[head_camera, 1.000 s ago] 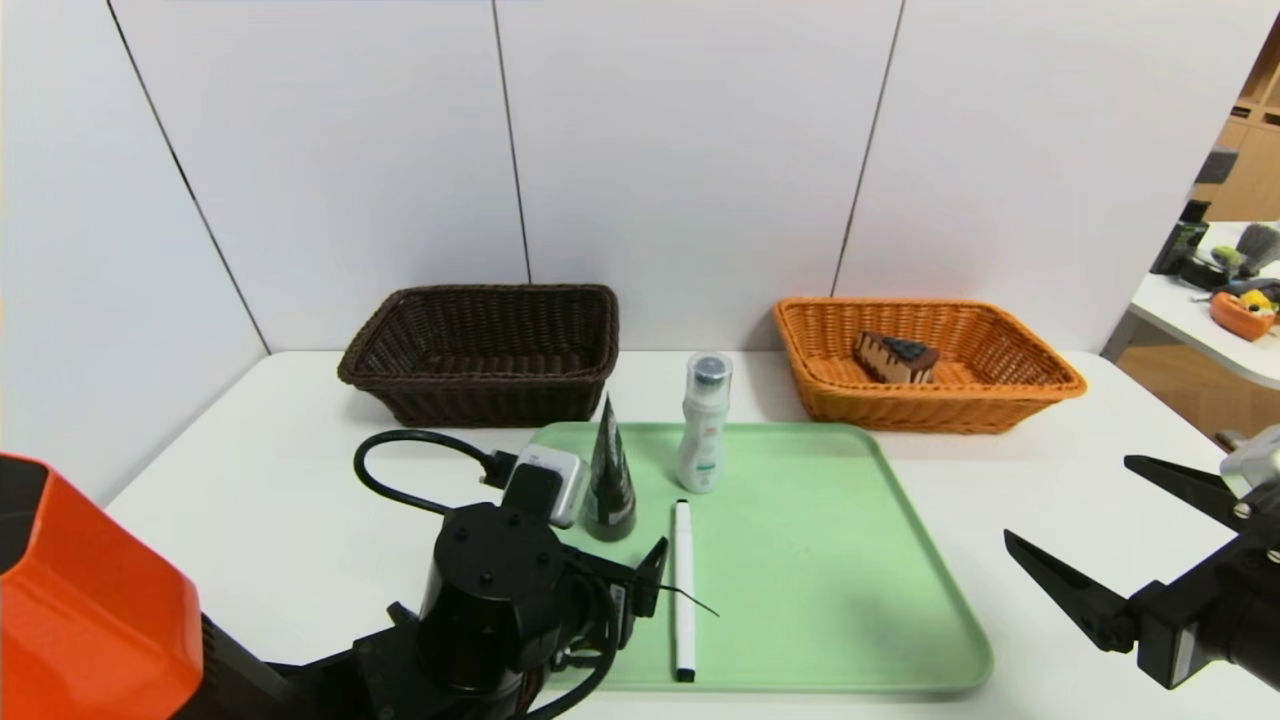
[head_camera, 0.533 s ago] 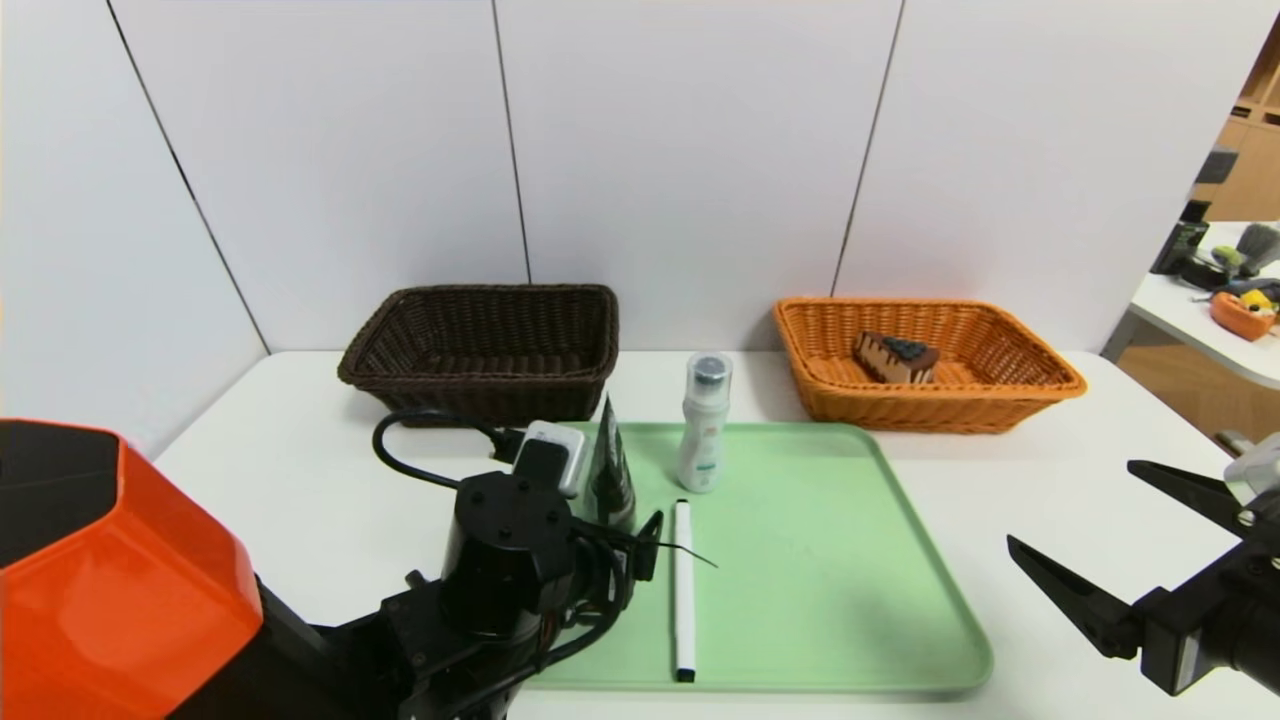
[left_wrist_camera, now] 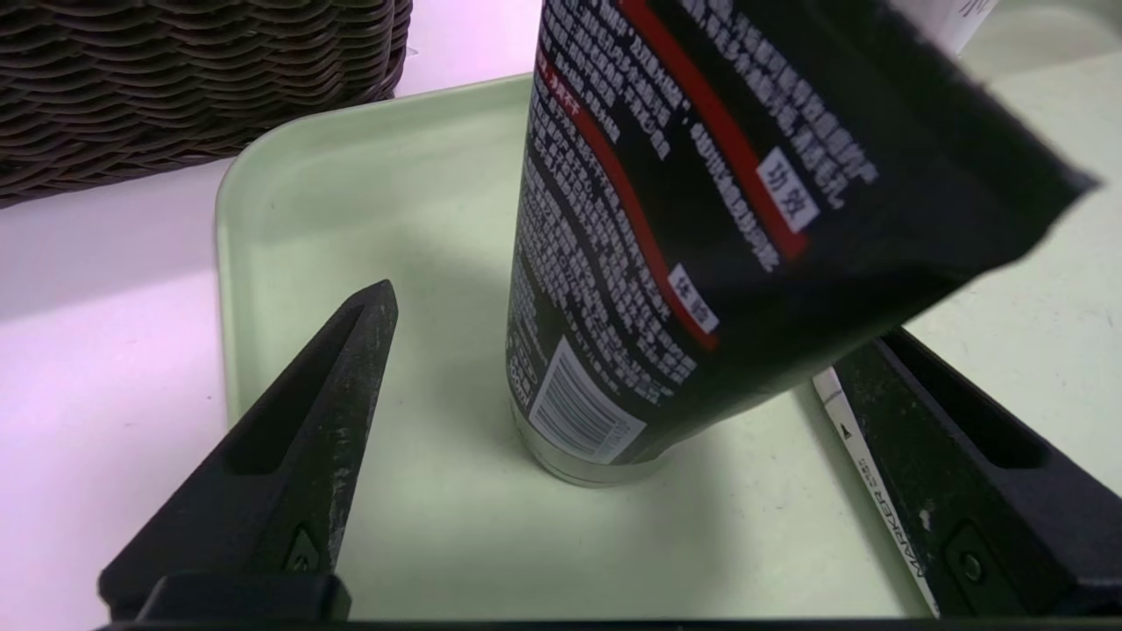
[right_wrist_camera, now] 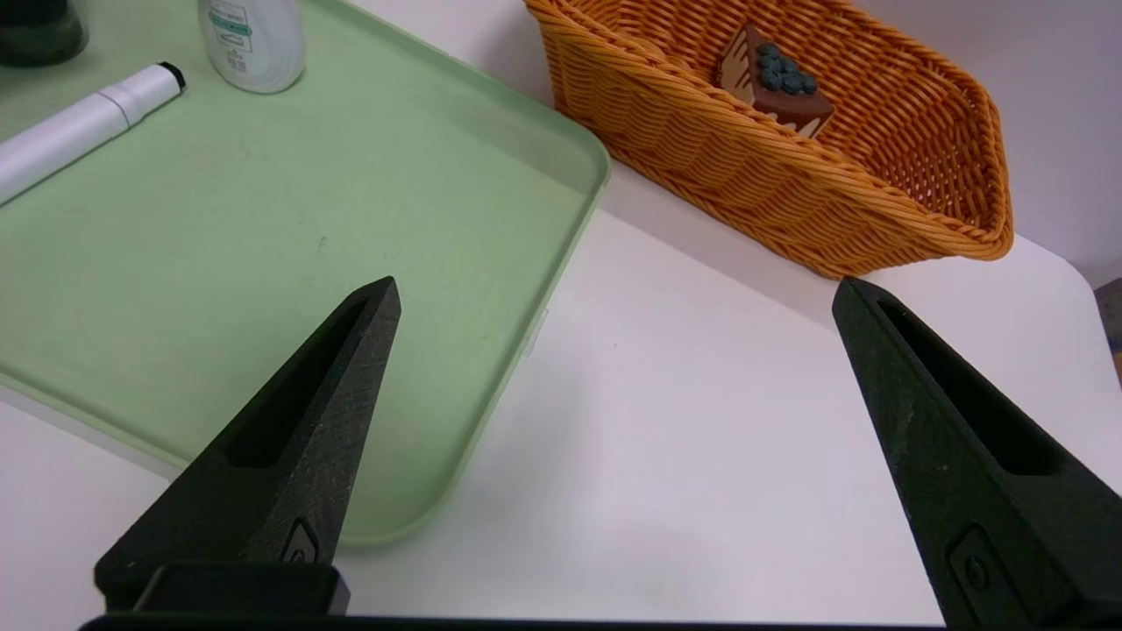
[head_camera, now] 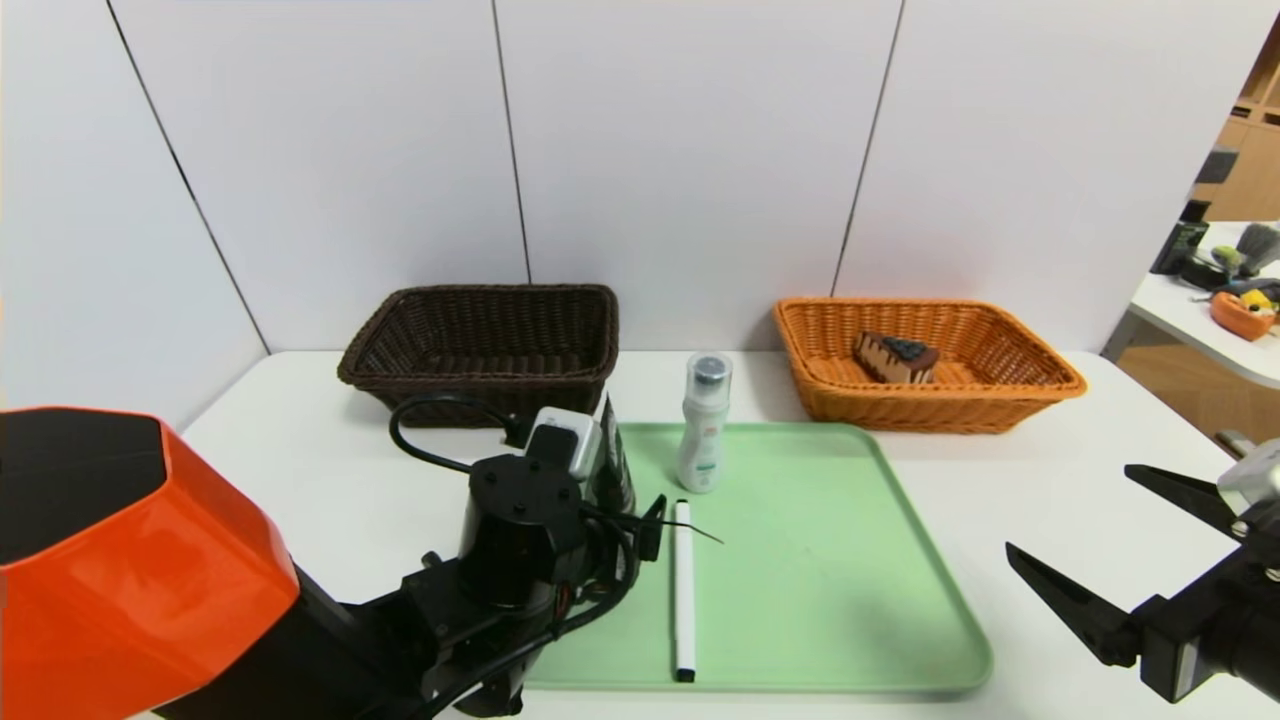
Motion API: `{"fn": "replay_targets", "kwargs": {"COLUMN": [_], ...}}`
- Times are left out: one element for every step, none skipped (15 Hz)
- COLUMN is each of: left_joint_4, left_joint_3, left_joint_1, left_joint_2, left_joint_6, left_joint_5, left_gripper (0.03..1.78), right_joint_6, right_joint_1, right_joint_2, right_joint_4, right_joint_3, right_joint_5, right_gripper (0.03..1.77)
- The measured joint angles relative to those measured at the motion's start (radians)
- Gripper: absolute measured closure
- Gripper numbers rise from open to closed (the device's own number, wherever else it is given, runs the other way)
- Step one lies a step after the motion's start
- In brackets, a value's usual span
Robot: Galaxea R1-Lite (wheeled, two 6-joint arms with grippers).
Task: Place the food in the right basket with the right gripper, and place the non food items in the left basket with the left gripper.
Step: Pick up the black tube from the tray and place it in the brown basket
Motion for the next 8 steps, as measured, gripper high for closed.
{"fn": "replay_targets", "kwargs": {"left_joint_4": [-0.001,0.000,0.000,0.003,0.005,0.005,0.006,0.006], "left_joint_3": [-0.004,-0.010,-0.017,-0.026,-0.033,-0.040,-0.048,-0.055], "left_joint_1": [0.004,0.008,0.014,0.020,0.025,0.029,0.033,0.035], "left_joint_2": [0.005,0.010,0.015,0.020,0.024,0.029,0.034,0.039], "left_joint_6": [0.001,0.001,0.001,0.003,0.010,0.015,0.017,0.017], "left_joint_5": [-0.002,-0.003,-0.004,-0.004,-0.005,-0.006,-0.006,-0.006], "left_gripper": [0.12,0.12,0.12,0.12,0.12,0.12,0.12,0.12], "right_joint_6": [-0.001,-0.001,-0.001,-0.002,-0.001,-0.001,-0.001,-0.001], "right_joint_1": [0.001,0.001,0.001,0.002,0.002,0.002,0.003,0.006], "right_joint_2": [0.000,0.000,0.000,0.000,-0.001,-0.001,-0.001,-0.001], "right_joint_4": [-0.001,-0.001,-0.001,-0.001,-0.001,-0.001,-0.001,0.000], "right_joint_3": [0.002,0.004,0.005,0.005,0.006,0.006,0.007,0.008], "right_joint_5": [0.000,0.000,0.000,0.000,0.000,0.000,0.000,0.000], "right_gripper": [0.10,0.10,0.10,0.10,0.10,0.10,0.10,0.10]}}
